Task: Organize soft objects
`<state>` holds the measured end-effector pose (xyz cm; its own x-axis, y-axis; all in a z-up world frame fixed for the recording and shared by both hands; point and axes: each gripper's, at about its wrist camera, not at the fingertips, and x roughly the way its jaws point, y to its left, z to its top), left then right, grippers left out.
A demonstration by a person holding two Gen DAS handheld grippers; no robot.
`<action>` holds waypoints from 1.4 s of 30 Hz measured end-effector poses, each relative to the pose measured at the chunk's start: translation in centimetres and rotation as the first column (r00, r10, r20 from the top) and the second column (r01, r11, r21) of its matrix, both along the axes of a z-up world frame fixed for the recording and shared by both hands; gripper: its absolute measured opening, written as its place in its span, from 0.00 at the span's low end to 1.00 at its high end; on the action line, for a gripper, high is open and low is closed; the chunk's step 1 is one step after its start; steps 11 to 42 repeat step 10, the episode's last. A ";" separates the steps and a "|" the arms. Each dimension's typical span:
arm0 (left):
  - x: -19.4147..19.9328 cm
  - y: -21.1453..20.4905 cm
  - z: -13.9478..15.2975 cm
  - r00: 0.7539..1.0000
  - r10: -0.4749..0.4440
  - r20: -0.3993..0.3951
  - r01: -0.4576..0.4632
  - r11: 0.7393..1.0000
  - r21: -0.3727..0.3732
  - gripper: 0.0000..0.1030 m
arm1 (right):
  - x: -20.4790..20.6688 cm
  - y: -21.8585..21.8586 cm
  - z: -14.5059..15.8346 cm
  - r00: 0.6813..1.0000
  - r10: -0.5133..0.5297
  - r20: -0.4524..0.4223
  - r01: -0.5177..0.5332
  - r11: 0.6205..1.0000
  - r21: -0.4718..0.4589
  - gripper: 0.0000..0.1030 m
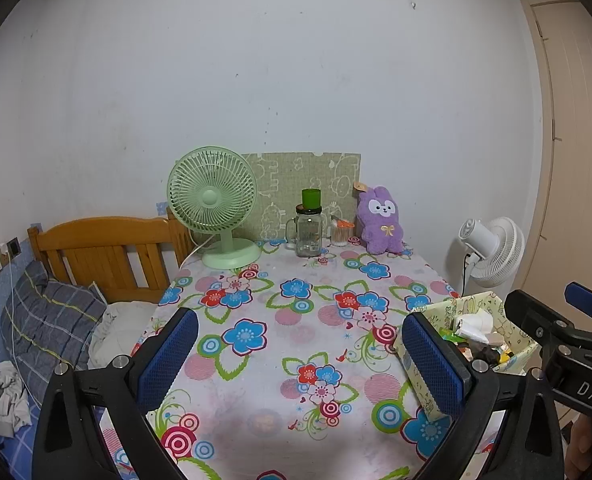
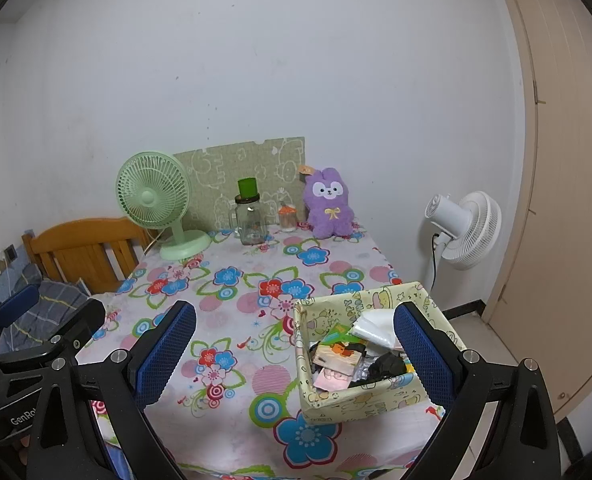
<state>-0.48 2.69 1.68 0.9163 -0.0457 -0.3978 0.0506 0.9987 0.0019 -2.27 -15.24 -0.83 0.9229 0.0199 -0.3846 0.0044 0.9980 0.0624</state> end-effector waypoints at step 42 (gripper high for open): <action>0.2 0.1 -0.8 1.000 0.001 -0.010 -0.001 1.000 0.001 1.00 | 0.2 0.0 -0.1 1.000 -0.001 -0.006 0.001 1.000 0.002 0.98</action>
